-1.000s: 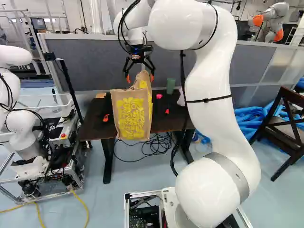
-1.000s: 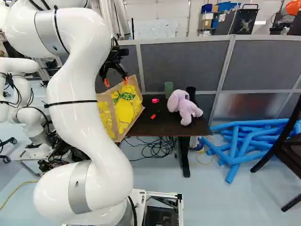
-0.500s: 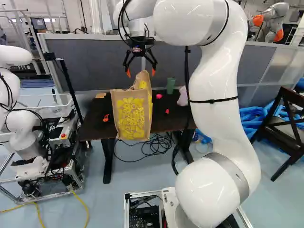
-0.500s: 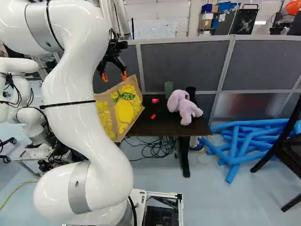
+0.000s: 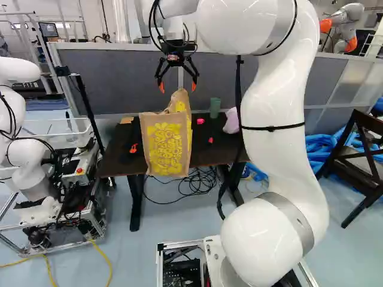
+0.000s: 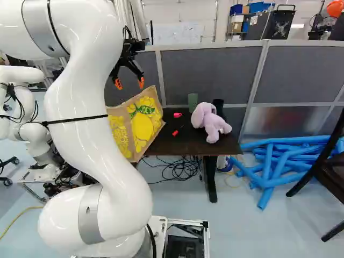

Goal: Pick up the bag on the ground and place it on the table

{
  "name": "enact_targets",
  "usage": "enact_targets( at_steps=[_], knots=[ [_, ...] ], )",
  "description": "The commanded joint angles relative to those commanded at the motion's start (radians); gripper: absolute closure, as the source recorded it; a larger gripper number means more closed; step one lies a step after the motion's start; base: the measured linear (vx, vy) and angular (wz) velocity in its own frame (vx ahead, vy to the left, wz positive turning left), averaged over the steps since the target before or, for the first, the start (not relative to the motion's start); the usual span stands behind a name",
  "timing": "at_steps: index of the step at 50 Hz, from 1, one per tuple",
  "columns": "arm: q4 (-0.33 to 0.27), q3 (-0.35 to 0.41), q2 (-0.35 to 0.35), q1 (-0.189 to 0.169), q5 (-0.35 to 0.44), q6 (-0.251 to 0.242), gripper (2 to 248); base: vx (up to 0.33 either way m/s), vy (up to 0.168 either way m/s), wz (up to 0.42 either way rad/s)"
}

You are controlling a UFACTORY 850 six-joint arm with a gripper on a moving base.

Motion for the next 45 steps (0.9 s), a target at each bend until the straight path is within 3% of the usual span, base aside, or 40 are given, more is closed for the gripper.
enact_targets(
  at_steps=[45],
  knots=[
    [0.000,0.000,0.000,0.000,0.000,0.000,3,-0.048,-0.001,0.001]
  ],
)
